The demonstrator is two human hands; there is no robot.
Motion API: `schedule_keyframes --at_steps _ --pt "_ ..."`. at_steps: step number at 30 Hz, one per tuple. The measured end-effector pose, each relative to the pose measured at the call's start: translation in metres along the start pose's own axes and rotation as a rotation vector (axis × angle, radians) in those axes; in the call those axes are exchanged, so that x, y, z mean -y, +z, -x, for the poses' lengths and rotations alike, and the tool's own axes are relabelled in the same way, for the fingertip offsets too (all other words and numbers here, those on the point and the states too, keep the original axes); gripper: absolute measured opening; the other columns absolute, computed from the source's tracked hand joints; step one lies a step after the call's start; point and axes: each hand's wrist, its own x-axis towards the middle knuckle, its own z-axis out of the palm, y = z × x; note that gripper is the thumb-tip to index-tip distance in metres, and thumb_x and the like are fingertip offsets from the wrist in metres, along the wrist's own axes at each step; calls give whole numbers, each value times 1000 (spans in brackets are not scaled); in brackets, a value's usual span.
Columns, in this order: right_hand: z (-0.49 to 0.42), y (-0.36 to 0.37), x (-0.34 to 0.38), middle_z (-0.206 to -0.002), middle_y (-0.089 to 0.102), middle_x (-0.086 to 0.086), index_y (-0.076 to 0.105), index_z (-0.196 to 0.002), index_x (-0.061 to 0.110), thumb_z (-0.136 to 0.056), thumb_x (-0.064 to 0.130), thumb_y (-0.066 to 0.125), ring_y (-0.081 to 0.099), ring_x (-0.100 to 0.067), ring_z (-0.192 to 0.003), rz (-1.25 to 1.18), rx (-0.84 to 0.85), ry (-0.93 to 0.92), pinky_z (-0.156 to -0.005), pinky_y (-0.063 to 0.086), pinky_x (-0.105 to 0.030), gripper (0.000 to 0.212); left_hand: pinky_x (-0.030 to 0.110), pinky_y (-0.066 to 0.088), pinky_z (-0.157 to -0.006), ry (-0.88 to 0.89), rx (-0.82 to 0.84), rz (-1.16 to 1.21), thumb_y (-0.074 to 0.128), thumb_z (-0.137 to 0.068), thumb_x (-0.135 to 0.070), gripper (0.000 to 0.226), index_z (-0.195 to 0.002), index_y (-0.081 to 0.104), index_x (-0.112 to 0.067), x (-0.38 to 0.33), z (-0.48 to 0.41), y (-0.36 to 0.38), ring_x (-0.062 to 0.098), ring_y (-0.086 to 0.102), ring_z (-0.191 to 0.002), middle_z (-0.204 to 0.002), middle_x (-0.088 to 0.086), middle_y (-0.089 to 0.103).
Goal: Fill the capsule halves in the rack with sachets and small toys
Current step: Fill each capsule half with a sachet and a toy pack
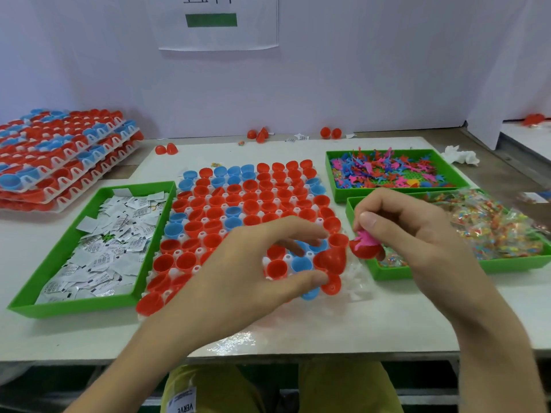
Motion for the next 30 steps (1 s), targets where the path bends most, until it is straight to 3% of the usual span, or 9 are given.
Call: schedule_keyframes --at_steps 4,8,11,14,18,23,27,30 --pt "-1 3 -1 -69 53 6 60 -80 16 -94 18 52 51 -8 -64 -32 -16 -18 -60 43 -15 16 12 52 -83 60 -32 211 77 -82 -23 25 -107 71 -23 -12 -17 18 1 66 -97 -102 -18 70" --pt "-1 -5 -7 -76 56 -11 59 -86 10 -99 18 50 47 -27 -62 -10 -175 -21 -59 43 -26 17 23 57 -77 28 -89 294 78 -82 -24 11 -89 72 -17 -10 -23 28 12 69 -88 -87 -10 71" --pt "-2 -11 -9 -83 65 -5 59 -88 13 -104 11 46 41 -14 -49 -63 -463 -44 -52 42 -25 21 19 53 -71 35 -127 62 76 -82 -37 13 -78 68 -26 -9 -27 38 7 63 -81 -78 -14 65" --pt "0 -19 -8 -78 64 -1 58 -85 18 -105 11 45 37 -13 -49 -183 -666 -58 -49 39 -18 24 22 44 -72 65 -121 -248 73 -81 -48 19 -76 66 -31 -12 -34 51 6 51 -79 -79 -19 57" --pt "4 -24 -6 -76 63 -1 59 -85 18 -105 11 44 42 -14 -50 -175 -697 -59 -49 40 -19 26 32 36 -76 164 -128 -467 67 -82 -59 30 -78 66 -29 -15 -42 71 11 46 -79 -79 -14 58" --pt "6 -25 -3 -76 63 -1 61 -86 17 -105 12 45 45 -15 -52 -145 -697 -47 -50 40 -20 25 34 25 -76 148 -72 -593 59 -84 -67 38 -82 63 -30 -10 -50 84 14 42 -80 -82 -13 61" --pt "7 -26 -2 -75 60 -3 62 -85 16 -104 12 47 46 -14 -53 -164 -701 -31 -49 40 -19 24 34 27 -71 197 -89 -705 64 -75 -73 43 -74 65 -30 -7 -50 85 13 41 -72 -72 -15 63" --pt "7 -26 -4 -70 59 5 65 -85 18 -102 14 52 45 -11 -54 -187 -711 -3 -50 41 -18 22 33 25 -74 160 -62 -732 55 -76 -79 49 -81 66 -31 -9 -49 83 12 40 -76 -79 -16 62"
